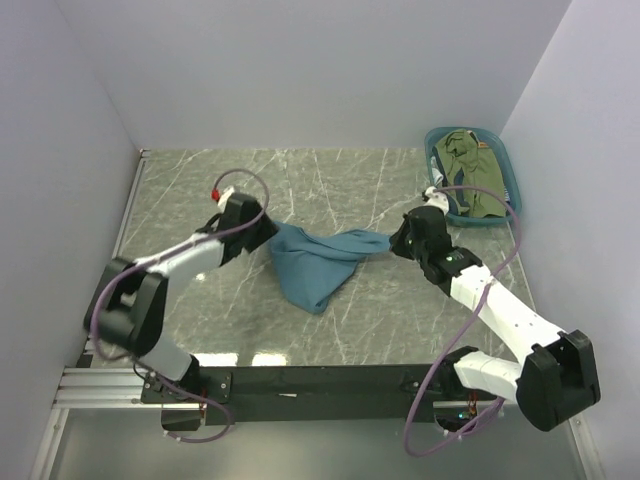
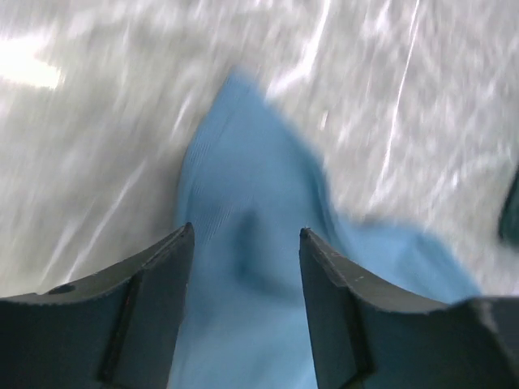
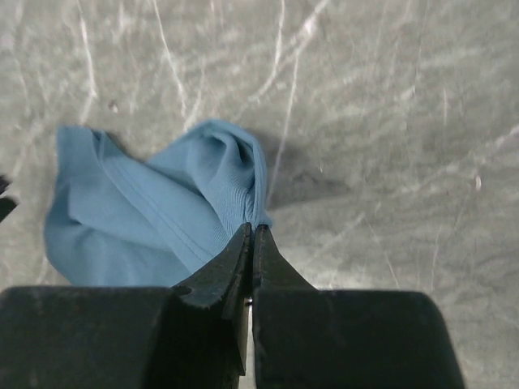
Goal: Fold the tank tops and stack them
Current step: Flatten the tank top out
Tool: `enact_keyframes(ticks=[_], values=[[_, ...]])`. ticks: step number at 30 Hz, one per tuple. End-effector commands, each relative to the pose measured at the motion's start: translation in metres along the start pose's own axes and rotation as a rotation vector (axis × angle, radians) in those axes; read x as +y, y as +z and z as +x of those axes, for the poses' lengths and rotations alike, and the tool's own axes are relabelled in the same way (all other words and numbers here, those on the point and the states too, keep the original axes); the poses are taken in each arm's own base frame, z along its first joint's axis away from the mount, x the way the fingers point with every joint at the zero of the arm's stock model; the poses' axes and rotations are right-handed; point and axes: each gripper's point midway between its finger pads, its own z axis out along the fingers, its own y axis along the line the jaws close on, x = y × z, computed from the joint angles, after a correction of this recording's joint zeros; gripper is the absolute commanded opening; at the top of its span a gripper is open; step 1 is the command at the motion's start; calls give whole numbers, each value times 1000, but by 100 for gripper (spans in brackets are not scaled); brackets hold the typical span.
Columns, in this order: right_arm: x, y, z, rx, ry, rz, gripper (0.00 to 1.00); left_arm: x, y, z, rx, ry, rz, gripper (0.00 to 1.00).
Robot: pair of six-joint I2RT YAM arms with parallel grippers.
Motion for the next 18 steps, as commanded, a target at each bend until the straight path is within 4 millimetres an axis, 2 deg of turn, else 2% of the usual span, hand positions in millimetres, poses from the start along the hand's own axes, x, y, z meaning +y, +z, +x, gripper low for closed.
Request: enact_keyframes(ticks=[1,2,3,5,6,12,14,18], values=[[22,0,-38,-76,20,-68,0,9,32,-14,-46,50,-115,59],[23,1,-39,-74,16,-71,0,0,39,-20,-52,73,-106,57],[24,2,-41,-73,16,-74,0,11,54,-12,-24,91,-150,56],[25,5,-42,-61,15,-81,0,5,67,-16,-15,130,-163,54],[25,5,-43,-60,13,-84,0,17,77,-8,10,146,-205,54],[18,10,-40,-44,19,-89,0,33,93,-9,-11,193,-268,54],[16,11,-41,-43,25,-90,0,34,97,-10,-14,211,-280,48],[15,13,-41,-36,31,-93,0,45,107,-3,8,243,-312,43]])
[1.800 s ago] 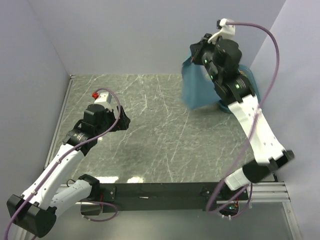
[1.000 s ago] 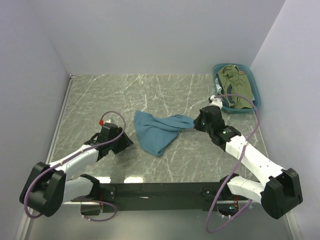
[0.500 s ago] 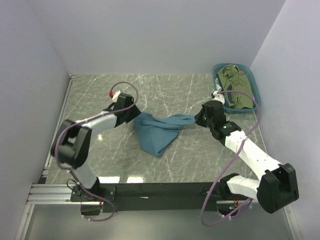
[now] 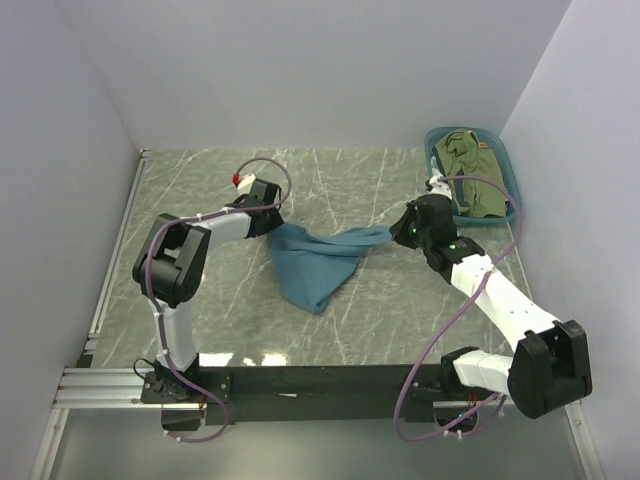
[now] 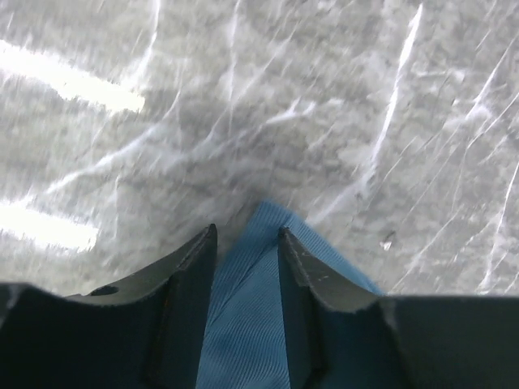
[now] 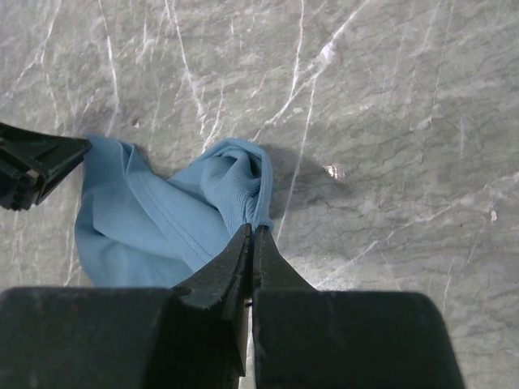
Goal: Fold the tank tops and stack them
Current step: Flatten the tank top out
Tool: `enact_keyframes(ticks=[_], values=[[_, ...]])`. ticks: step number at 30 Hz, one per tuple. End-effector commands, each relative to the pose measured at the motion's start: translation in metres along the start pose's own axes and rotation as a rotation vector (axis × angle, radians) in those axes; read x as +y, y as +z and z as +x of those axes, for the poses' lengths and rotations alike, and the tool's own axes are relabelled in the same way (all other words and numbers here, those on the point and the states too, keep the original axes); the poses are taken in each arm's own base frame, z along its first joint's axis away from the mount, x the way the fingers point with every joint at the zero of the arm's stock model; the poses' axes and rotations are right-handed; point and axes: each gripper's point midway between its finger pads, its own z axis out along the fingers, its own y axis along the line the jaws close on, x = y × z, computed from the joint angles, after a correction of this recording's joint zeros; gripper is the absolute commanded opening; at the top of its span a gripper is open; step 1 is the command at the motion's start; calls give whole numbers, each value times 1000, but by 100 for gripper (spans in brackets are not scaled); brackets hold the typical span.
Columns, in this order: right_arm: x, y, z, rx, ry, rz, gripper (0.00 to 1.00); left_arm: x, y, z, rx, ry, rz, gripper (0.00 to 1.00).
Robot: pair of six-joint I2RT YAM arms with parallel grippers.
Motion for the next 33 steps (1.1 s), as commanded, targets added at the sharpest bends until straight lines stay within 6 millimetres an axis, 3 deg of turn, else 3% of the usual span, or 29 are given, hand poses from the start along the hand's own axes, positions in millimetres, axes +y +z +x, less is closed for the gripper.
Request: enact_keyframes(ticks=[1,4,10,16,19,27,31,33], values=[[10,0,-18,-42,1,-45,0,29,17,26,69,86,-102,43],[13,0,-19,-43,5,-59,0,32,22,31,78,130,-125,49],[13,0,-22,-50,17,-67,0,44,26,44,87,210,-226,40],[12,0,-21,-46,34,-80,0,48,23,54,98,242,-243,22],[17,0,-26,-48,45,-98,0,45,19,49,89,239,-244,0],[38,-10,-54,-89,58,-141,0,12,-9,2,1,214,-175,1],[40,-11,-57,-96,59,-145,0,8,-22,-7,-6,239,-160,1],[40,-10,-54,-89,62,-151,0,7,-26,-7,10,245,-143,12]])
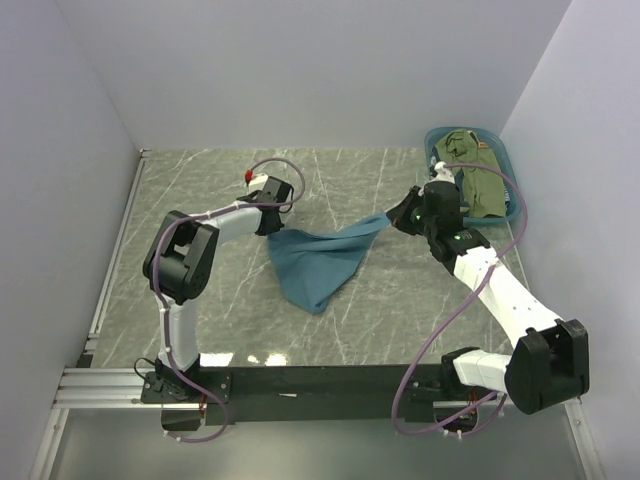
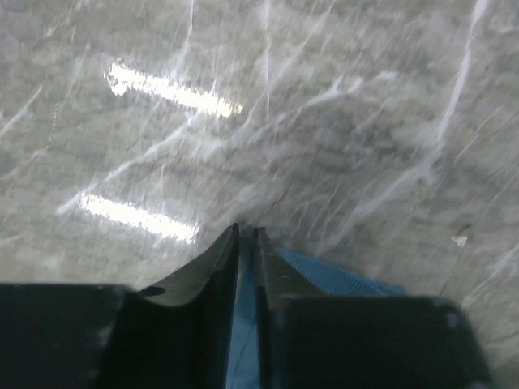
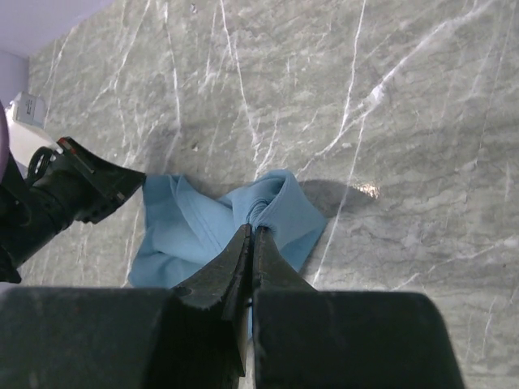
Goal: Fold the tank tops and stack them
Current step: Flatten the tank top out
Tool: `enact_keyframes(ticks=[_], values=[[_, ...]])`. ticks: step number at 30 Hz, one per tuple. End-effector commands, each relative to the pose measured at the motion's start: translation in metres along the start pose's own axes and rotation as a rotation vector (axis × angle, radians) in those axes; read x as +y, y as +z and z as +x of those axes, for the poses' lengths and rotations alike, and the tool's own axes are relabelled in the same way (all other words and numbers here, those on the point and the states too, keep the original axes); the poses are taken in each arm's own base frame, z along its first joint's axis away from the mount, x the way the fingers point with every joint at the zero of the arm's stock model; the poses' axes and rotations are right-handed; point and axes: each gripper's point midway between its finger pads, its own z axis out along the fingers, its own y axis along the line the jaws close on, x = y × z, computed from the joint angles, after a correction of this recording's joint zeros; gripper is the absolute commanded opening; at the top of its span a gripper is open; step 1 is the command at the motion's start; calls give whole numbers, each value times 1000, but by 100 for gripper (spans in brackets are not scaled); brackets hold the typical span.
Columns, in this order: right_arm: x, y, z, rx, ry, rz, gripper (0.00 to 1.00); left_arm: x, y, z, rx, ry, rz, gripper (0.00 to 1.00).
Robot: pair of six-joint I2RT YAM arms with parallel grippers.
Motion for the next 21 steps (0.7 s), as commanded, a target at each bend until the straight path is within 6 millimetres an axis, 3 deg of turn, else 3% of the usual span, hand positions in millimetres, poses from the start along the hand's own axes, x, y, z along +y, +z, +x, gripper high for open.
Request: enact_keyframes(ticks=[1,2,5,10,13,17,21], values=[[12,-3,-17,-45,11,-41,0,3,-24,-5,27,47,35,22],[14,-2,-17,-43,13,-51,0,4,-26,-3,31,51,42,36],[13,0,-12,-33,20,-52,0,7,-35,1,40,54,76,48],[13,2,-8,-20,26,-62,0,12,-40,8,71,69,104,47],[12,2,-6,-19,29,-63,0,15,-39,15,83,68,103,51],[13,3,-5,-15,27,-71,0,-1,-50,9,61,10,225,60],[12,3,-3,-12,30,-71,0,-5,-54,1,31,-27,251,63]])
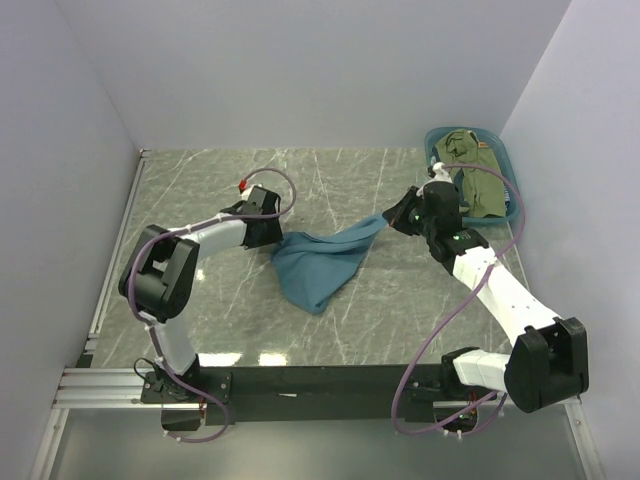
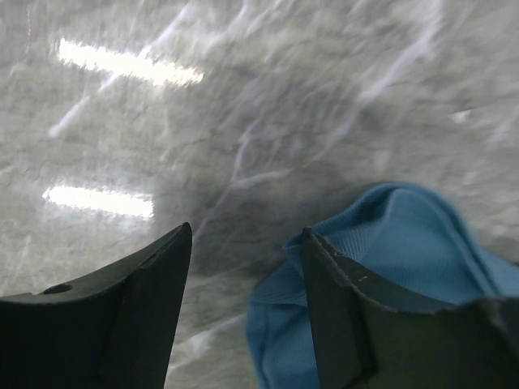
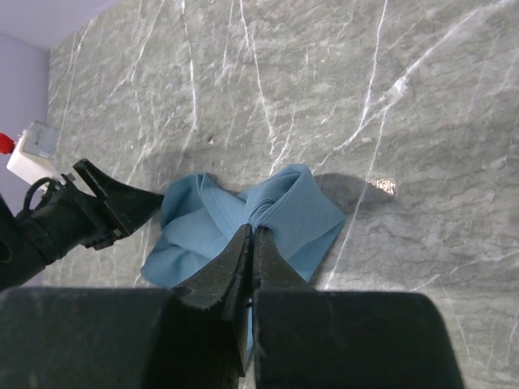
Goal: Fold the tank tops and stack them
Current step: Flatten the tank top out
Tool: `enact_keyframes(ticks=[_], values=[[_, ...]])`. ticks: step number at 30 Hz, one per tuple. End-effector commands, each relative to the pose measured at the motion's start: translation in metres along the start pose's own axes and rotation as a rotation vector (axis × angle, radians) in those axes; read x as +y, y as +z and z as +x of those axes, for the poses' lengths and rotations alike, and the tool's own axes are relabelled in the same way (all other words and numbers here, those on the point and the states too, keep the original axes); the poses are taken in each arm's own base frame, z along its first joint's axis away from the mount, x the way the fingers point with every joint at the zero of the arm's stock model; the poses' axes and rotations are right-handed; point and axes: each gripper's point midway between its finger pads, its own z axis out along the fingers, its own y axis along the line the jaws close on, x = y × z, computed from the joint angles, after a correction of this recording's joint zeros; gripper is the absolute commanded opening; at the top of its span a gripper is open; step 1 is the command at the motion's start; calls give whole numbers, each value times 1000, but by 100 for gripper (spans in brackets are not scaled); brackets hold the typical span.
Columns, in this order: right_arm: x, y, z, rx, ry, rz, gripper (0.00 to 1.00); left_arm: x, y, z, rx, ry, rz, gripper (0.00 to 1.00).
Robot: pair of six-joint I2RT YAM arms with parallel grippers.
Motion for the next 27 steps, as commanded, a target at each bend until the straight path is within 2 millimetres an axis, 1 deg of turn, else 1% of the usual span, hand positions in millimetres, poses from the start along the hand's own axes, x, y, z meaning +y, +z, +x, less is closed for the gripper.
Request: enact_keyframes(ticks=[1,2,4,5,7,8,9,13,17,19,20,22,23,24,26,27], values=[[5,1,-8,-35,3,-30,0,-23,-19,-30,-96,-76,121,63],[4,2,-7,-32,3,-28,0,-27,-26,-42,-134,-100,151,63],[5,2,-8,-35,2,-30,0,-25,-30,-42,-147,-143,169,63],[4,2,-7,-30,1,-28,0,-24,-37,-52,-172,-164,189,64],[3,3,-6,-28,2,-26,0,-25,-40,-57,-184,-169,208,65],[3,3,-6,-29,2,-27,0,-25,-39,-57,-179,-162,203,65],[3,4,-5,-25,2,-28,0,-28,-39,-63,-182,-150,201,65],[4,4,-5,-23,4,-30,0,-26,-27,-49,-126,-125,183,62],[2,3,-5,-25,1,-20,0,-23,-8,-30,-58,-94,152,59],[1,3,-5,-25,0,-18,0,-24,-3,-27,-46,-73,149,57],[1,3,-4,-24,0,-18,0,-21,4,-22,-36,-64,124,57],[0,2,-4,-23,0,-15,0,-23,9,-22,-32,-50,125,56],[0,3,-3,-22,-1,-14,0,-23,14,-18,-24,-43,122,56],[-1,3,-3,-19,-3,-12,0,-24,15,-19,-30,-36,127,57],[-3,3,-2,-19,-4,-2,0,-25,21,-14,-16,-23,122,55],[-4,3,-1,-18,-5,1,0,-25,22,-15,-20,-13,112,55]])
